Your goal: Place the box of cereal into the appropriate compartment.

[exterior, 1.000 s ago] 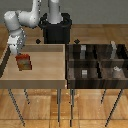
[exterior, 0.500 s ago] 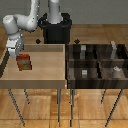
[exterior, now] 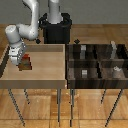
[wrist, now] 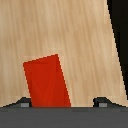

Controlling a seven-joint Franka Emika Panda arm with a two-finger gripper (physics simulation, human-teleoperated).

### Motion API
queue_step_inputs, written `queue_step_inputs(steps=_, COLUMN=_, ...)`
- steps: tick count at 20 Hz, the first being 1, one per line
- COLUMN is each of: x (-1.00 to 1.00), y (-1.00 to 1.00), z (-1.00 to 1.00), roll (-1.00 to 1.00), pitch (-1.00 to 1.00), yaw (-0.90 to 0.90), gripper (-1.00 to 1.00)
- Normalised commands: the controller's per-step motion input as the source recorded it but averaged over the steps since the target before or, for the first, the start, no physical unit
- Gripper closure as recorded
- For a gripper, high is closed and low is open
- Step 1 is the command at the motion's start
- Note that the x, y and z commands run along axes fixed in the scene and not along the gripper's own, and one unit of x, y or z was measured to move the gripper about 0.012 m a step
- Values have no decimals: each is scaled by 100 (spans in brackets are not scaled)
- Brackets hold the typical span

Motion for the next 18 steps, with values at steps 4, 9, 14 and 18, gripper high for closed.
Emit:
queue_step_inputs(steps=4, x=0, y=0, z=0, roll=0, pitch=0, yaw=0, gripper=100)
queue_step_inputs(steps=9, x=0, y=0, z=0, roll=0, pitch=0, yaw=0, gripper=100)
queue_step_inputs(steps=14, x=0, y=0, z=60, roll=0, pitch=0, yaw=0, gripper=100)
queue_step_inputs(steps=18, x=0, y=0, z=100, roll=0, pitch=0, yaw=0, gripper=100)
